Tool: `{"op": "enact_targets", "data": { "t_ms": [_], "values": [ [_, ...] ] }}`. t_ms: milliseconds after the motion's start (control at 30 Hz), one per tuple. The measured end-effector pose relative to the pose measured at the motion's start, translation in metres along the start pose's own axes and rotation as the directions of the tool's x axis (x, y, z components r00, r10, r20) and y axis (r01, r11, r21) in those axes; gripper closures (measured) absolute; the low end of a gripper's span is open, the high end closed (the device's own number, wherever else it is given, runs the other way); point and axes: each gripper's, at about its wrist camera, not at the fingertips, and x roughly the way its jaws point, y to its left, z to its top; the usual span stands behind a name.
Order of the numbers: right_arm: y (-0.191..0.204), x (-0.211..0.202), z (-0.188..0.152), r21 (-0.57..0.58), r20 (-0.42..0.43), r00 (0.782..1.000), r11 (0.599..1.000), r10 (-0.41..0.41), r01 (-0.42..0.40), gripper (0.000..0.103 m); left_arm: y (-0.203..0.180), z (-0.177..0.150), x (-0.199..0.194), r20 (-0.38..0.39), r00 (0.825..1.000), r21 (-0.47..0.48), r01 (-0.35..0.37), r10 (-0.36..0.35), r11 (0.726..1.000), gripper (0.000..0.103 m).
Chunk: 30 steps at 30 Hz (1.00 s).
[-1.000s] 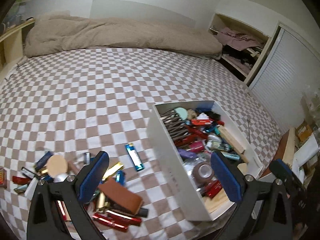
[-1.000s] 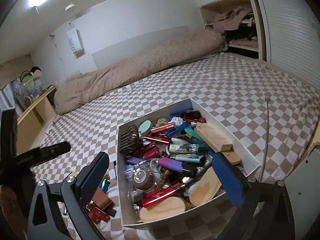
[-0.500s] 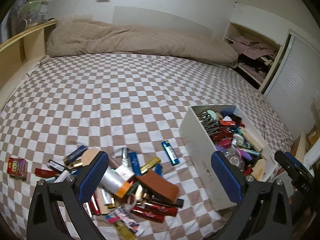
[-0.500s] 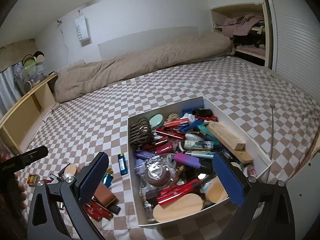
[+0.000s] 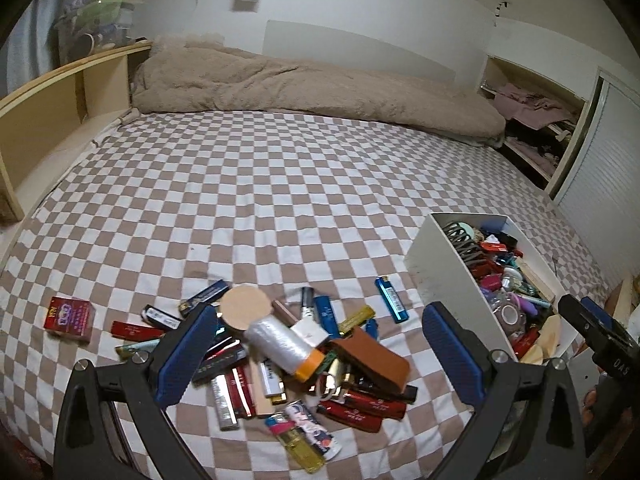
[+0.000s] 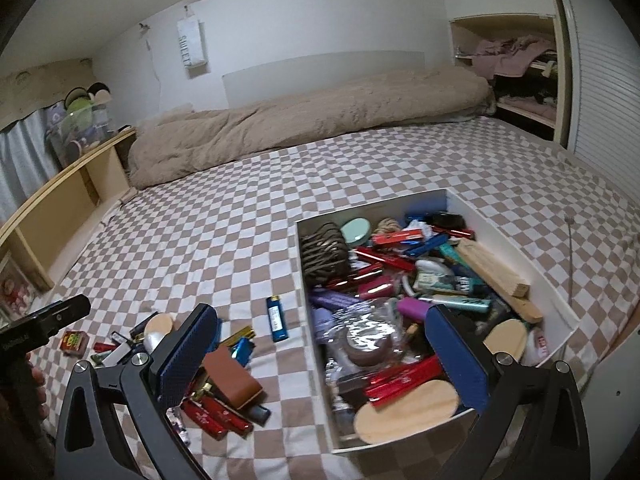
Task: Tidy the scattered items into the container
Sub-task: 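Move both tools back toward the pile of items on the bed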
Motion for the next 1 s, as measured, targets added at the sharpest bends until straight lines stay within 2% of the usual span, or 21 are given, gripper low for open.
{"op": "enact_targets", "data": {
  "t_ms": [400,600,867,1000],
  "values": [
    [0.044,0.007,-0.001,-0.049,0.007,0.998,0.997,0.057,-0.057,0.0,0.048,-0.011,-0.006,0.015,0.998,-0.025,-0.062,0.063,0.998,0.0],
    [0.061,0.016,-0.006,-0.051,-0.01,0.996,0.995,0.088,-0.088,0.0,0.068,-0.014,-0.008,0.034,0.995,-0.005,-0.091,0.091,0.996,0.0],
    [0.083,0.03,-0.016,-0.085,-0.03,0.993,0.989,0.117,-0.119,0.0,0.101,-0.028,0.005,0.04,0.995,-0.002,-0.096,0.096,0.995,0.0],
    [0.091,0.039,-0.025,-0.105,-0.032,0.988,0.983,0.15,-0.153,0.0,0.12,-0.037,0.016,0.042,0.99,-0.007,-0.132,0.132,0.991,0.0]
  ]
}}
